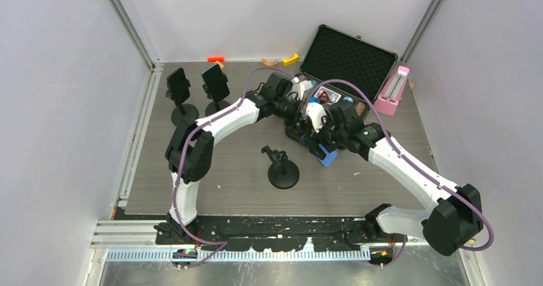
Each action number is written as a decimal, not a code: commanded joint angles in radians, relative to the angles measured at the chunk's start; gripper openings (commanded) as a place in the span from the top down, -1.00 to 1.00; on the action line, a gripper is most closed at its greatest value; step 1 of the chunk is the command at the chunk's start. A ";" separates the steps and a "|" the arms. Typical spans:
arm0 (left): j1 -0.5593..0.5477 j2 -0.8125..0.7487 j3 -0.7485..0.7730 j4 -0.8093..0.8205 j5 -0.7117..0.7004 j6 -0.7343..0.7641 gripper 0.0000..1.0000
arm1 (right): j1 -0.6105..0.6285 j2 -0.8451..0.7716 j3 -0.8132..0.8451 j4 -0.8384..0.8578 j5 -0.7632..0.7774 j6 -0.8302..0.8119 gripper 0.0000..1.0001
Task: Place the phone on the phone stand
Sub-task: Pick up the phone at the center of the board.
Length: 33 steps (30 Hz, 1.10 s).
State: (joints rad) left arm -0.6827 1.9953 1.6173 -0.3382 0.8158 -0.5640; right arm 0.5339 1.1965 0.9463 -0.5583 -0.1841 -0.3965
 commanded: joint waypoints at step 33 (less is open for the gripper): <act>0.198 -0.230 -0.062 0.326 -0.040 -0.573 1.00 | 0.175 0.039 0.394 -0.117 0.340 -0.104 -0.83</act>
State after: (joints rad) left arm -0.4927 1.8252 1.5570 -0.1364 0.7692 -0.9699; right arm 0.6491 1.2041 1.2991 -0.6827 -0.0032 -0.4297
